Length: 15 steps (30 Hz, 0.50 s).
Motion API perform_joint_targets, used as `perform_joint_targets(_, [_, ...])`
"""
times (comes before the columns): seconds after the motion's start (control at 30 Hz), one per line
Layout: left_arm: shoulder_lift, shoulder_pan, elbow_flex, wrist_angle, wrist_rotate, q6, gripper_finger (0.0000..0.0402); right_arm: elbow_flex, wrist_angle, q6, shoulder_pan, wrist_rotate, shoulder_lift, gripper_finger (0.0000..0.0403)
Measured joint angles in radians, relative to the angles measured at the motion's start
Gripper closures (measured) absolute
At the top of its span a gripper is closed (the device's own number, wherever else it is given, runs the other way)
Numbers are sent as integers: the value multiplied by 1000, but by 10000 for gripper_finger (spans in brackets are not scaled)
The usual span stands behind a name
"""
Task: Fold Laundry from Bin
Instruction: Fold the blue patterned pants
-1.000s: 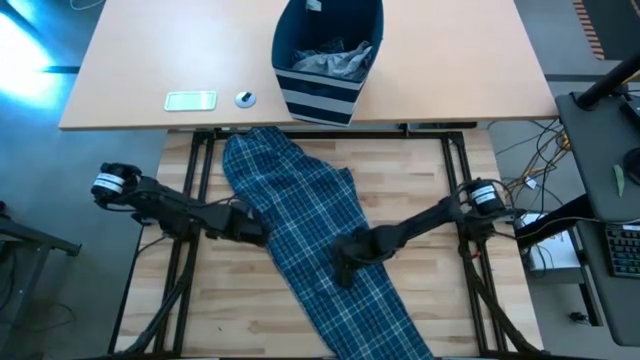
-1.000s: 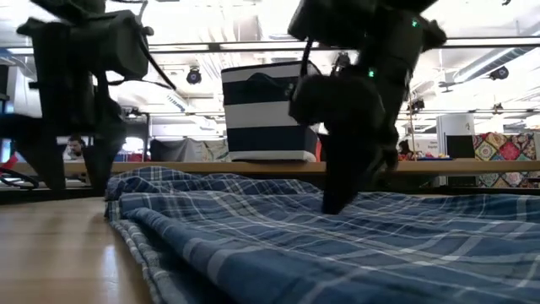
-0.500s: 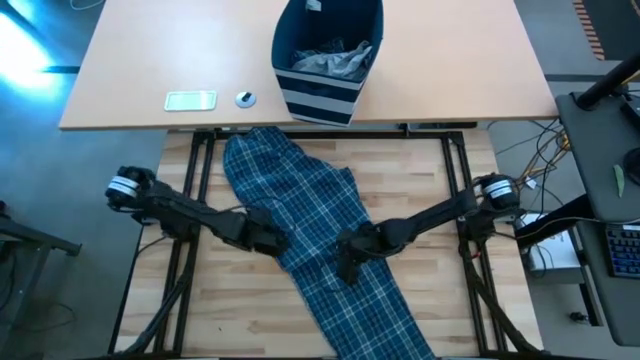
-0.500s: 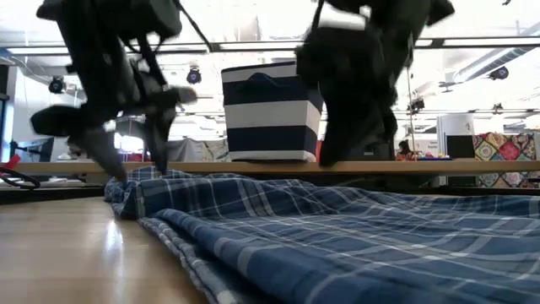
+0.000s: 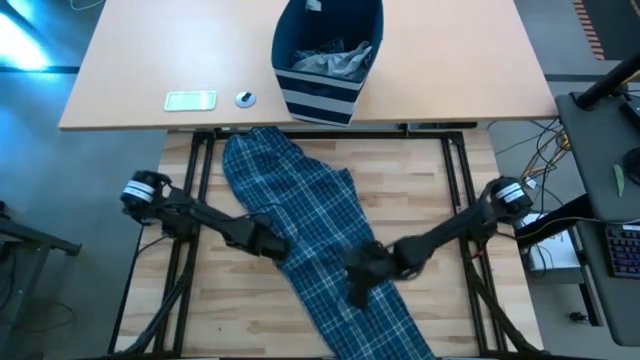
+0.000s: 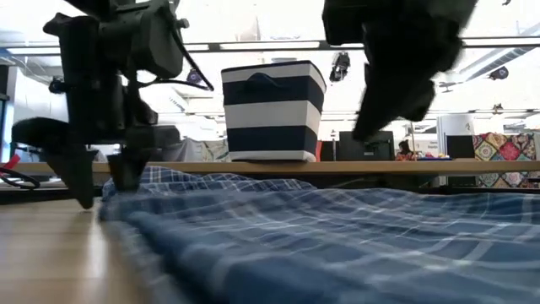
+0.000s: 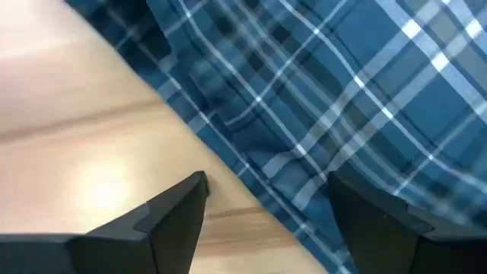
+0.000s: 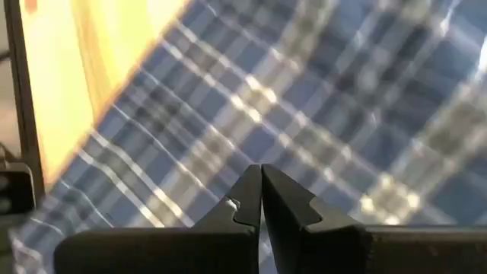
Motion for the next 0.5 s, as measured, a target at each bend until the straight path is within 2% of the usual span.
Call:
perform_joint_targets(0.1, [-55,9,0,-21,-4,12,142,0,14,28,35,7,68,394])
perform_joint_targets(0.27, [-187,5,0,-82,-93,-17,142,3,25,78,76,-36,167,394])
perform_joint_targets(0.37, [-251,26,-5,-120,-138,-23,142,5,34,98,93,-81,180,394])
perform_joint_targets(0.5, [-295,123,-30,-151,-164,29,142,10,6,106,110,-111,142,394])
